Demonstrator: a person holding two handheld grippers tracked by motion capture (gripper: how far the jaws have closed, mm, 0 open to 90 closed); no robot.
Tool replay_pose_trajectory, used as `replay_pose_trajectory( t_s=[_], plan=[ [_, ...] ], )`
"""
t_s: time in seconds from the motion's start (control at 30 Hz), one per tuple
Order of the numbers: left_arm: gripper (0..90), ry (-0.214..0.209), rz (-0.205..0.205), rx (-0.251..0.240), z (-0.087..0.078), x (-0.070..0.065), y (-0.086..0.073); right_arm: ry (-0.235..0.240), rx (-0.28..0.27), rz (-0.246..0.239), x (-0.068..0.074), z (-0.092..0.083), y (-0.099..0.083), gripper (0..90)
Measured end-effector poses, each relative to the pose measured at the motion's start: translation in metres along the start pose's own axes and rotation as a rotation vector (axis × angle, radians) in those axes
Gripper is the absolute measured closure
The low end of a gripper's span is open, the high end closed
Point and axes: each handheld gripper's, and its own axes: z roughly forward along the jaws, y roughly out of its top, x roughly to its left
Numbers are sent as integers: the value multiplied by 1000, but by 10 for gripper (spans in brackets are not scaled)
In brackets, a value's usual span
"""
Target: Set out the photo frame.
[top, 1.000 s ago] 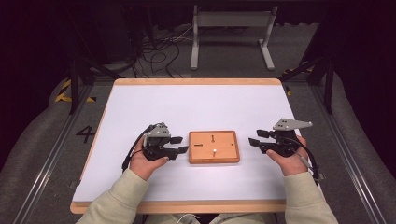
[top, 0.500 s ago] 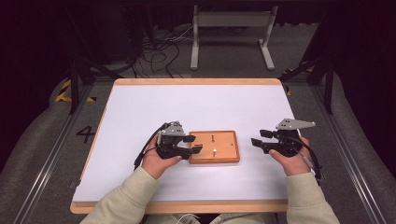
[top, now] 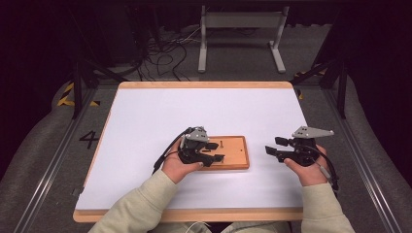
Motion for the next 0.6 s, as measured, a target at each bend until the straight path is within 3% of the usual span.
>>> replay_pose_trajectory(
  t_s=[0.37,0.6],
  plan=[
    [512,-17,20,44,20,1,-2,-9,-2,19,-3,-5,-7,419],
    [604,-10,32,70,29,0,-6,-2,-2,13,-3,-3,-8,420]
  ],
)
